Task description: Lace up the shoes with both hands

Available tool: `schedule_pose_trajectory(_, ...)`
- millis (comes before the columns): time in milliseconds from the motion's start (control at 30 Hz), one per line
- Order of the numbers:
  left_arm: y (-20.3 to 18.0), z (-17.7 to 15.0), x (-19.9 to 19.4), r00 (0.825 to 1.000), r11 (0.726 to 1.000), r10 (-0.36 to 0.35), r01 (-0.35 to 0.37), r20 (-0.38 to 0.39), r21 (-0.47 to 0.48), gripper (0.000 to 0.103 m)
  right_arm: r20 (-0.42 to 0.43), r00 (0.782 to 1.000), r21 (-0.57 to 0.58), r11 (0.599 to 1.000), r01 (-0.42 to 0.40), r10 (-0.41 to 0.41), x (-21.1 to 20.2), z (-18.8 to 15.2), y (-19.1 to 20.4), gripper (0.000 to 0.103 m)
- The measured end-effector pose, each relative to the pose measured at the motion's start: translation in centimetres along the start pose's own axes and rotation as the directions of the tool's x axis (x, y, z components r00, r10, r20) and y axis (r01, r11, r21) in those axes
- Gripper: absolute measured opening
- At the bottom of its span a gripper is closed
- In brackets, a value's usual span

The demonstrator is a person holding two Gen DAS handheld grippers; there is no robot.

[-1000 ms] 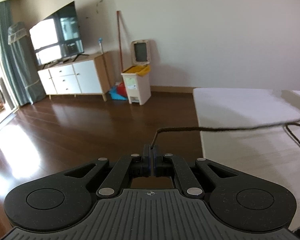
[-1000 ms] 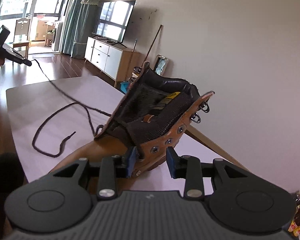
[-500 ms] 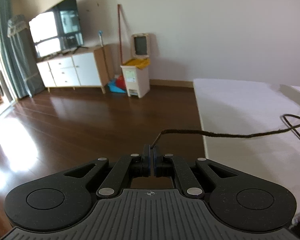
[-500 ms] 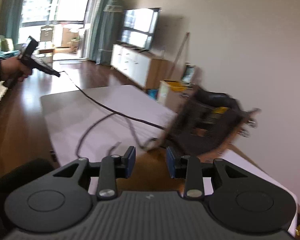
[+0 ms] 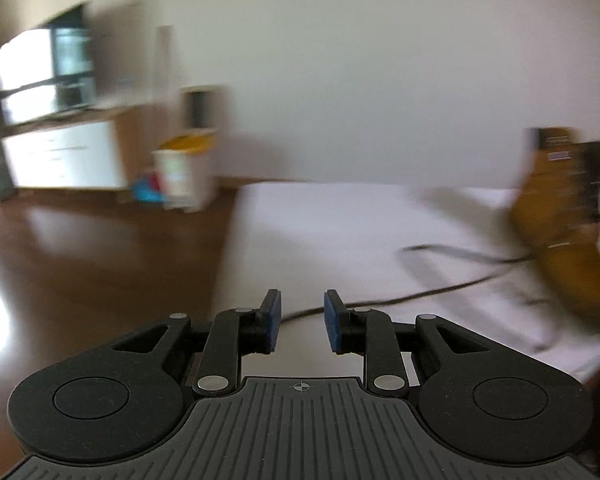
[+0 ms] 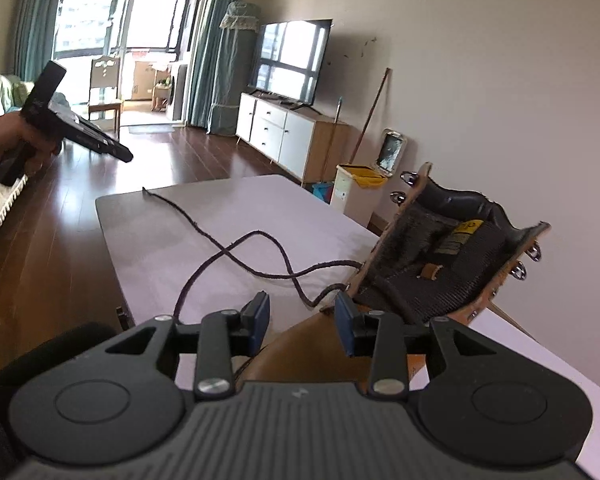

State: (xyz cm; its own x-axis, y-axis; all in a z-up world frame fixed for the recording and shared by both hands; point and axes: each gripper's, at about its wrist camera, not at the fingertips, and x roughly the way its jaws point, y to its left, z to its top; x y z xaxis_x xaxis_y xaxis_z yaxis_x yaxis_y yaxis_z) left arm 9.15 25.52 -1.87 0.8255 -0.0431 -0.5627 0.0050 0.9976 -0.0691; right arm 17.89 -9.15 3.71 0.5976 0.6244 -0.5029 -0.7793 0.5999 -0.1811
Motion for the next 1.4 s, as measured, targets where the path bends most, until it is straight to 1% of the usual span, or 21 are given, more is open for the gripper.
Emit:
schedule_pose_trajectory(33, -2.2, 0.4, 0.8, 0.997, 0.997, -0.074, 0.074, -0.008, -0.013, 0.026, 0.006, 1.0, 0.003, 1.0, 0.003, -0.003, -0.3, -0.1, 0.1, 0.041)
schedule_pose_trajectory(67, -3.7, 0.5, 1.5, 0.993, 0.993, -0.118, 0.118, -0.019, -0.024, 0.026, 0.013, 1.0, 0.009, 1.0, 0.005, -0.005, -0.6, -0.2, 0.0, 0.041)
schedule_pose_trajectory(133, -6.2, 0.5, 3.0, 0.983, 0.984, -0.177, 0.175, -0.05, -0.041, 0.026, 0.024, 1.0, 0.012, 1.0, 0.01, -0.01, -1.0, -0.5, 0.0, 0.042)
schedule_pose_trajectory(167, -8.3, 0.4, 4.5, 0.972, 0.975, -0.22, 0.216, -0.085, -0.057, 0.026, 0.036, 0.999, 0.015, 1.0, 0.014, -0.014, -1.3, -0.7, -0.1, 0.044)
schedule_pose_trajectory(233, -10.3, -0.1, 6.3, 0.961, 0.968, -0.244, 0.235, -0.131, -0.085, 0.026, 0.048, 0.999, 0.024, 1.0, 0.02, -0.021, -1.9, -0.9, -0.3, 0.044)
schedule_pose_trajectory(300, -12.0, -0.5, 8.0, 0.948, 0.962, -0.263, 0.246, -0.177, -0.116, 0.023, 0.063, 0.998, 0.034, 0.999, 0.027, -0.029, -2.5, -1.4, -0.6, 0.045)
schedule_pose_trajectory(367, -13.1, -0.8, 9.3, 0.945, 0.963, -0.257, 0.232, -0.203, -0.138, 0.023, 0.075, 0.996, 0.05, 0.998, 0.035, -0.039, -3.0, -1.9, -1.0, 0.045)
schedule_pose_trajectory(433, -13.9, -0.9, 9.7, 0.943, 0.962, -0.256, 0.226, -0.211, -0.154, 0.023, 0.089, 0.995, 0.07, 0.997, 0.039, -0.045, -3.5, -2.5, -1.6, 0.045)
schedule_pose_trajectory(500, -14.9, -0.8, 10.3, 0.948, 0.969, -0.228, 0.198, -0.22, -0.151, 0.023, 0.097, 0.994, 0.086, 0.995, 0.042, -0.05, -3.8, -3.0, -2.2, 0.045)
schedule_pose_trajectory(567, -15.8, -0.8, 10.8, 0.954, 0.979, -0.187, 0.161, -0.236, -0.126, 0.026, 0.107, 0.993, 0.098, 0.994, 0.042, -0.053, -4.1, -3.5, -2.8, 0.046)
schedule_pose_trajectory(733, -17.7, -1.0, 11.2, 0.962, 0.996, -0.094, 0.091, -0.258, -0.025, 0.026, 0.129, 0.989, 0.115, 0.992, 0.051, -0.066, -4.7, -4.1, -3.7, 0.047)
schedule_pose_trajectory(867, -18.0, -1.0, 11.1, 0.963, 0.996, -0.069, 0.08, -0.259, 0.033, 0.025, 0.135, 0.988, 0.132, 0.99, 0.052, -0.07, -5.0, -4.6, -4.1, 0.049)
schedule_pose_trajectory(933, -17.9, -1.0, 11.1, 0.963, 0.994, -0.072, 0.09, -0.261, 0.055, 0.009, 0.135, 0.989, 0.136, 0.99, 0.048, -0.067, -5.0, -4.7, -4.0, 0.049)
schedule_pose_trajectory(967, -17.7, -1.1, 10.9, 0.961, 0.991, -0.087, 0.111, -0.262, 0.077, 0.003, 0.136, 0.989, 0.14, 0.989, 0.046, -0.065, -4.9, -4.7, -4.0, 0.049)
schedule_pose_trajectory(1100, -16.9, -1.2, 10.3, 0.953, 0.968, -0.144, 0.191, -0.267, 0.16, 0.002, 0.142, 0.988, 0.149, 0.988, 0.032, -0.053, -4.8, -4.7, -3.9, 0.049)
schedule_pose_trajectory(1133, -16.8, -1.2, 10.0, 0.953, 0.963, -0.156, 0.205, -0.26, 0.174, 0.002, 0.143, 0.989, 0.151, 0.988, 0.023, -0.045, -4.7, -4.6, -3.8, 0.049)
schedule_pose_trajectory(1233, -15.6, -0.6, 8.2, 0.945, 0.936, -0.238, 0.286, -0.226, 0.207, 0.002, 0.141, 0.99, 0.155, 0.988, -0.004, -0.018, -4.3, -4.4, -3.7, 0.049)
schedule_pose_trajectory(1300, -14.7, 0.3, 6.8, 0.925, 0.909, -0.322, 0.361, -0.201, 0.209, 0.002, 0.147, 0.989, 0.167, 0.985, -0.039, 0.015, -4.0, -4.2, -3.6, 0.049)
schedule_pose_trajectory(1333, -14.6, 0.7, 6.3, 0.919, 0.899, -0.346, 0.383, -0.192, 0.212, 0.002, 0.15, 0.988, 0.173, 0.983, -0.057, 0.031, -3.8, -4.1, -3.6, 0.049)
schedule_pose_trajectory(1400, -14.4, 2.0, 5.1, 0.893, 0.864, -0.415, 0.447, -0.173, 0.233, 0.002, 0.157, 0.986, 0.195, 0.976, -0.094, 0.063, -3.4, -3.9, -3.7, 0.049)
